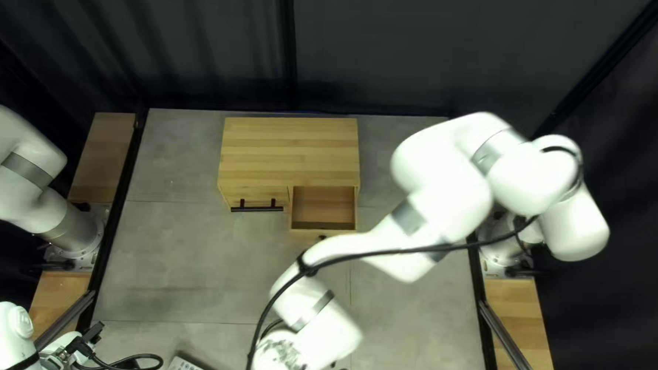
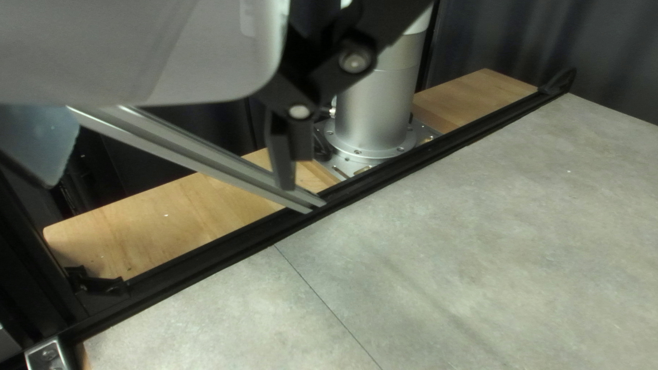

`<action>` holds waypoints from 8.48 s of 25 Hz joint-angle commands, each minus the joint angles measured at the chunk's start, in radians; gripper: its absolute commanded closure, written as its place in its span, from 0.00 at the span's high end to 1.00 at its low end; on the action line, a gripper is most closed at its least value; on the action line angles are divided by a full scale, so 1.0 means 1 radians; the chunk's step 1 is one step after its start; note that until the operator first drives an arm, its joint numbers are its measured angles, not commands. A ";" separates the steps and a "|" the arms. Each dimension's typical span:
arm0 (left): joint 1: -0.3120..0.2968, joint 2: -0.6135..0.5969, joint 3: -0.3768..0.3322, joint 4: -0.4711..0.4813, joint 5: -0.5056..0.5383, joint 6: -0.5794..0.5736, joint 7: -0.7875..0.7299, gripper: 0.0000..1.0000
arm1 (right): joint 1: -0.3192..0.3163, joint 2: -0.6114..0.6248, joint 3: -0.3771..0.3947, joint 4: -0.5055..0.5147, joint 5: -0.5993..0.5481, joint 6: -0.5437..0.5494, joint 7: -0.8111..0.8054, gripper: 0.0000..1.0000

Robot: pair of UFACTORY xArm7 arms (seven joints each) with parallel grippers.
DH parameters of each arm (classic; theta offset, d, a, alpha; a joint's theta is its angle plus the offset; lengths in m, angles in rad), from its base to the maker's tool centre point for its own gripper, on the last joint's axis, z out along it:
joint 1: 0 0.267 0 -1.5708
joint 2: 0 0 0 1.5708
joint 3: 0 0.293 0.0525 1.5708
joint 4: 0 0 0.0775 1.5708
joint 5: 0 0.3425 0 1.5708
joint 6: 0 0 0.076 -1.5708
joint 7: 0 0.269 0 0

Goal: Open drawers and place objects into drawer and close

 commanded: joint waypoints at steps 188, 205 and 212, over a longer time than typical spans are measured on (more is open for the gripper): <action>0.043 -0.076 0.046 -0.090 -0.091 -0.064 -0.120 1.00 | 0.212 -0.106 0.158 -0.381 0.164 -0.207 0.627 1.00; 0.056 -0.003 0.015 -0.041 0.018 -0.097 -0.268 1.00 | 0.212 -0.106 0.158 -0.381 0.164 -0.207 0.627 1.00; 0.045 0.203 0.016 0.088 0.137 -0.148 -0.382 1.00 | 0.212 -0.106 0.158 -0.381 0.164 -0.207 0.627 1.00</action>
